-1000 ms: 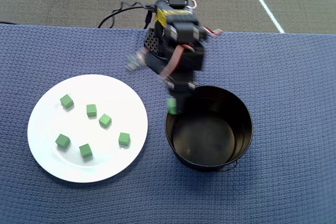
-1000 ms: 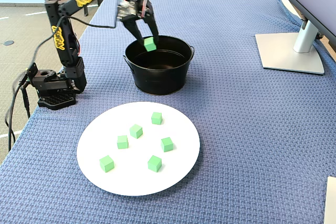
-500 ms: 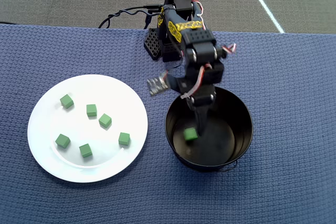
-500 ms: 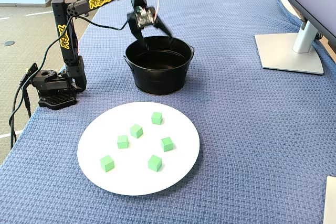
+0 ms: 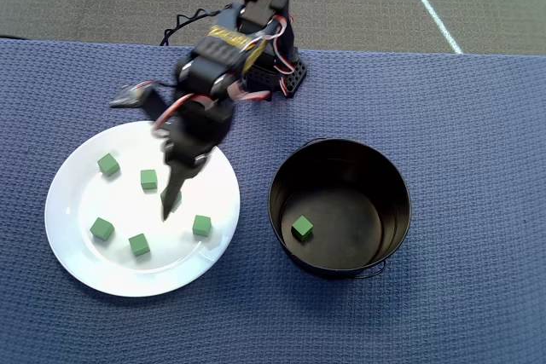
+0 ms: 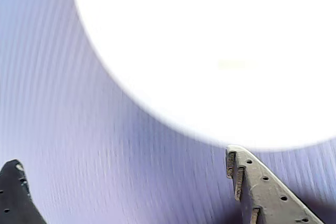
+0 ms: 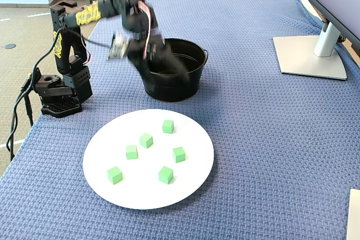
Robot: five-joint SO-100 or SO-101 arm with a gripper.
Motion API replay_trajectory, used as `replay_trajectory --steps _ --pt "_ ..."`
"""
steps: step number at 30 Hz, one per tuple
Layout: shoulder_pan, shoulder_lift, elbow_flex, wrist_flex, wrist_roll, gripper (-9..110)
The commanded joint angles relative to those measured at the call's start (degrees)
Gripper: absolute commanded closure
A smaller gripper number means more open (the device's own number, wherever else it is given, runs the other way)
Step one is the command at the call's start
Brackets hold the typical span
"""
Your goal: Pick up the green cubes from the white plate and place them in the black recipient
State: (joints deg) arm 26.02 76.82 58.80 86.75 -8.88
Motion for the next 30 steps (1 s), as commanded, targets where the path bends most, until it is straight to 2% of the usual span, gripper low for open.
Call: replay_trajectory --steps 1,5,9,17,27,28,30 --pt "5.36 -6.5 -1.67 -4.66 2.46 60" --pt "4.92 -13.97 -2.64 -6.15 2.29 64" --pt "0.62 -17.14 -0.53 -6.68 -2.29 65" --pt "-6.94 -11.95 11.87 -10.63 -4.57 70" --pt "-6.33 -10.63 14.85 -13.1 -5.8 71" --pt "-6.5 -10.55 15.03 -13.27 -5.8 75" --pt "-6.24 -10.55 15.03 -14.33 -4.48 102"
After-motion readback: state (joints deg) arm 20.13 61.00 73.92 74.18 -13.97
